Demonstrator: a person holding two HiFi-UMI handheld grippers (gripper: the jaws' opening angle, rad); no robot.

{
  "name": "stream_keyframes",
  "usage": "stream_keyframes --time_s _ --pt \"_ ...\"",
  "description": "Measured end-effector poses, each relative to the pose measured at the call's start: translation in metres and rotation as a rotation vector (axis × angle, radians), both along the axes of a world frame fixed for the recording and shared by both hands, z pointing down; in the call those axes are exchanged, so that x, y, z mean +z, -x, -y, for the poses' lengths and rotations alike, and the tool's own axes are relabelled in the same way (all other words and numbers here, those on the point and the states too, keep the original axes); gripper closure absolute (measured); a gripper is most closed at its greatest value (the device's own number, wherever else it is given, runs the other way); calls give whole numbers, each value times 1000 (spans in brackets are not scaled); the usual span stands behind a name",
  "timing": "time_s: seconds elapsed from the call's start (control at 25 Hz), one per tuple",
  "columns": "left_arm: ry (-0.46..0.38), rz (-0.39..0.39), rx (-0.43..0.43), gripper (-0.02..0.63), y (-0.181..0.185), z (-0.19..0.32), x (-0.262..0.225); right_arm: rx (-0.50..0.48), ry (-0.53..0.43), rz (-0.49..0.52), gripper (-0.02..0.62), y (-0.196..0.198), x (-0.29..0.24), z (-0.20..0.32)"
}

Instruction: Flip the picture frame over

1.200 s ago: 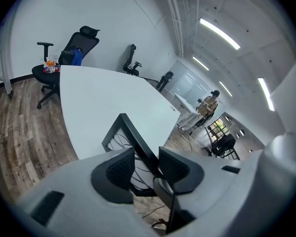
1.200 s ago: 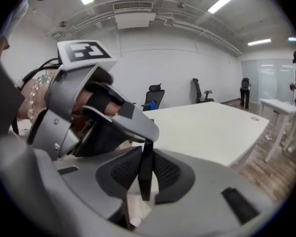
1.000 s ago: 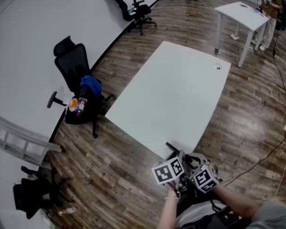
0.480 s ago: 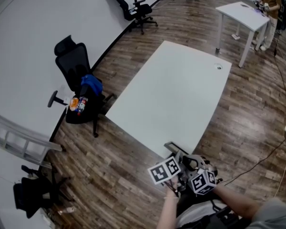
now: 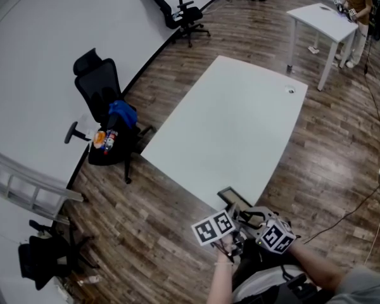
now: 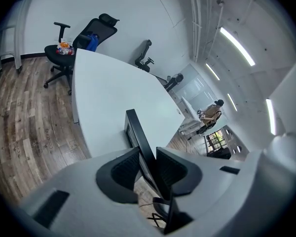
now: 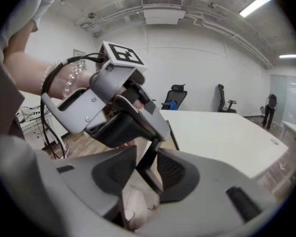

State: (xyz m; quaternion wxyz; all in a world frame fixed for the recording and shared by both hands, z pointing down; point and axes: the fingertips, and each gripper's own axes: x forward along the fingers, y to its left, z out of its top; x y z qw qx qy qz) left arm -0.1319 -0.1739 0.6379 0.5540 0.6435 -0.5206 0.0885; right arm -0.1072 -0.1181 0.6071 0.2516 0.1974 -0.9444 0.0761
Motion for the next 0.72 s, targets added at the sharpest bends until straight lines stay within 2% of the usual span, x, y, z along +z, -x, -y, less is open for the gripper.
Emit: stream_keyframes --time_s 0.08,0.16,0.32,0.4,0.56,0.72 --pt "3 11 2 508 3 -1 2 -13 15 46 465 -5 -8 -4" --pt "10 13 -1 526 8 -3 5 17 27 80 465 -16 -15 -3" --pt "16 -6 -24 528 16 -3 9 174 128 108 465 -45 1 24" --pt "17 -9 -28 528 17 -3 11 224 188 93 465 -54 15 36" --pt "27 -1 -27 528 20 -6 15 209 242 -11 463 -55 49 49" --pt "40 5 -30 531 22 -9 22 226 356 -1 463 -45 70 62"
